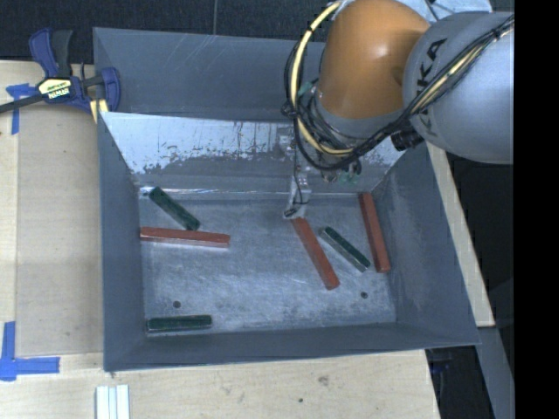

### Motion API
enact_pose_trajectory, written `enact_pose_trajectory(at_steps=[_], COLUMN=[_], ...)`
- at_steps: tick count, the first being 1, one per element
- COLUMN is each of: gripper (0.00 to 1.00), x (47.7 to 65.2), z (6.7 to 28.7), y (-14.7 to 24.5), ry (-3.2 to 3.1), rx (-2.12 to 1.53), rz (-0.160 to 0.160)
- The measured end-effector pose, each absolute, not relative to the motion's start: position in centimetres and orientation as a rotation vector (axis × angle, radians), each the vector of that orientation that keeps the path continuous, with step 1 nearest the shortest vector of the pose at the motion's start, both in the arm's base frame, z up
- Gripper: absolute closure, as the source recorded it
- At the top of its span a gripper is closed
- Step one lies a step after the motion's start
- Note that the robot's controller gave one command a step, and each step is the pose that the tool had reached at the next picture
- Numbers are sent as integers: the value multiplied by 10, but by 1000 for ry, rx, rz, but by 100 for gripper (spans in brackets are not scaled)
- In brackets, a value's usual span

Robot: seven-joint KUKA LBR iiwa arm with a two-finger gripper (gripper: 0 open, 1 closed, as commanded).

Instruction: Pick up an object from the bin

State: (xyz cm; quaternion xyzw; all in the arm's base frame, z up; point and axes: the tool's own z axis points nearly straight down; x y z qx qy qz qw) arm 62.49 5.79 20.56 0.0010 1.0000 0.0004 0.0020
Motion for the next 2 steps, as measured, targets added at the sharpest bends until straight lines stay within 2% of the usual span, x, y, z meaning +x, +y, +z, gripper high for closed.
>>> enact_pose_trajectory(at_steps=[1,2], gripper=[0,0], x=[571,518], z=[85,77], y=[-20,-101], ry=[3135,3136], rx=[-213,-108], rz=[-2,-4])
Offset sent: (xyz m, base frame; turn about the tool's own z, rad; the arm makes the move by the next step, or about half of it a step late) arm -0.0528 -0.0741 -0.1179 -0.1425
